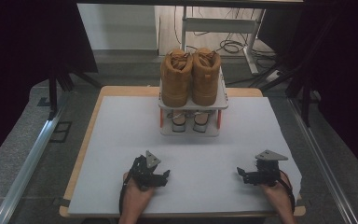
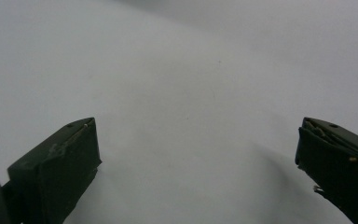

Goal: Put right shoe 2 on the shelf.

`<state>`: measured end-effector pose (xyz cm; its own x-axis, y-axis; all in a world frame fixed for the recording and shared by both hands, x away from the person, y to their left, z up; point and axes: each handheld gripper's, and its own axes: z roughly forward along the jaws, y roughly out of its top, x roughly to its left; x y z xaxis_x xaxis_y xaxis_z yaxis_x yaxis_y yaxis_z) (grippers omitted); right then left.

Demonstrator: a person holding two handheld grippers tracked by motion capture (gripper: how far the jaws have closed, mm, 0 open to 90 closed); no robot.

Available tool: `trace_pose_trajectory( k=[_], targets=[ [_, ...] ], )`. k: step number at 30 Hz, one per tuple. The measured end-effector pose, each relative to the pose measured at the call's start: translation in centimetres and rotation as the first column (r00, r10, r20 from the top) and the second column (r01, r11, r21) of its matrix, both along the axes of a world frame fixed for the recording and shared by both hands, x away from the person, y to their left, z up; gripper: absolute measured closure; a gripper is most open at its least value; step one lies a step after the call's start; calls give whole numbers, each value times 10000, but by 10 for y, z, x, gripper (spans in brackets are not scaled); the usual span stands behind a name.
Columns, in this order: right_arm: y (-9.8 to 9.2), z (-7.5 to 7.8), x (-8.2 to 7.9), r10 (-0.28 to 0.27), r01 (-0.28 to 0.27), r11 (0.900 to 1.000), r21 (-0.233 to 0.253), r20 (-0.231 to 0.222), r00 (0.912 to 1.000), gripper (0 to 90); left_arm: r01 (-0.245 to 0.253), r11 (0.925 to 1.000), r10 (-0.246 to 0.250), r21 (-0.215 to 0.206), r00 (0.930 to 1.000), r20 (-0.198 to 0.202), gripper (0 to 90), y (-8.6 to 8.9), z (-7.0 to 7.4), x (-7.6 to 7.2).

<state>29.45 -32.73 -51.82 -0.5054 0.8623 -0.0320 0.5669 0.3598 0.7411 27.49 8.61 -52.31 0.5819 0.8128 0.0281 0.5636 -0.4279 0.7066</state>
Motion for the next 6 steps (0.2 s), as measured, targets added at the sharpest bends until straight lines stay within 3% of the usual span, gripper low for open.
trace_pose_trajectory(
  k=[4, 6],
  targets=[
    [3, -2, 3, -19, 8, 9995, -309, -349, 9994, 24, -4, 10000, 4, 9, 10000, 2, 156, 0, 0, 0],
    [1, -3, 4, -22, 14, 9999, -160, -493, 9988, 30, -1, 10000, 1, -4, 10000, 6, 155, 0, 0, 0]
  ],
)
